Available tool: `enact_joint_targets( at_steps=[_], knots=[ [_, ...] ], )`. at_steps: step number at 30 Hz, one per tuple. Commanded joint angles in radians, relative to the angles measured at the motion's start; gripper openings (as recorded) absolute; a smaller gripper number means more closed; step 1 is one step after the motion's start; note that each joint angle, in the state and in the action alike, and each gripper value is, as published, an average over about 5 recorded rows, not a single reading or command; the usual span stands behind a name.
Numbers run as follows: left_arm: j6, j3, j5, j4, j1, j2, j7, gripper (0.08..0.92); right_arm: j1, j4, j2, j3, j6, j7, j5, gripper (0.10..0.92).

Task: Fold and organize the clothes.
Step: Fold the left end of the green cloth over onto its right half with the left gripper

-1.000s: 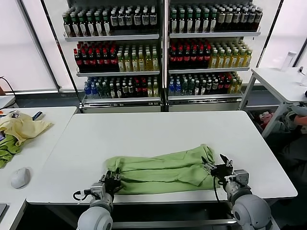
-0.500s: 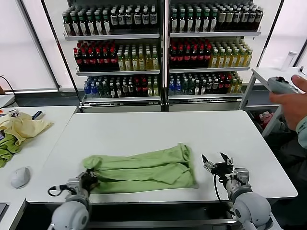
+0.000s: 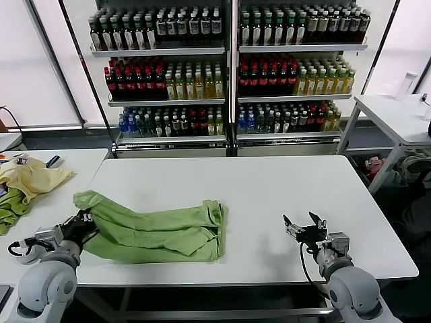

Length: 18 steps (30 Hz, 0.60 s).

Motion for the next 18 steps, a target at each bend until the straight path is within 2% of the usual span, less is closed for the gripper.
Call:
enact_joint_targets(
  at_steps=[1, 4, 9, 18],
  knots=[
    [0.016, 0.187, -0.148, -0.172, -0.044, -0.133, -0.026, 0.142, 0.002, 0.002, -0.001, 0.0, -0.001, 0.0, -0.001, 0.823],
    [0.013, 0.282, -0.151, -0.151, -0.072, -0.2, -0.042, 0.142, 0.003, 0.001, 0.001, 0.001, 0.0, 0.0, -0.002, 0.823],
    [0.009, 0.429, -0.087, -0.089, -0.094, -0.272, -0.058, 0.142, 0.002, 0.0, 0.002, 0.003, 0.002, -0.002, -0.003, 0.823],
    [0.007, 0.573, 0.105, 0.09, -0.171, -0.328, -0.06, 0.142, 0.004, -0.005, 0.008, -0.001, 0.007, -0.004, -0.005, 0.823]
  ],
)
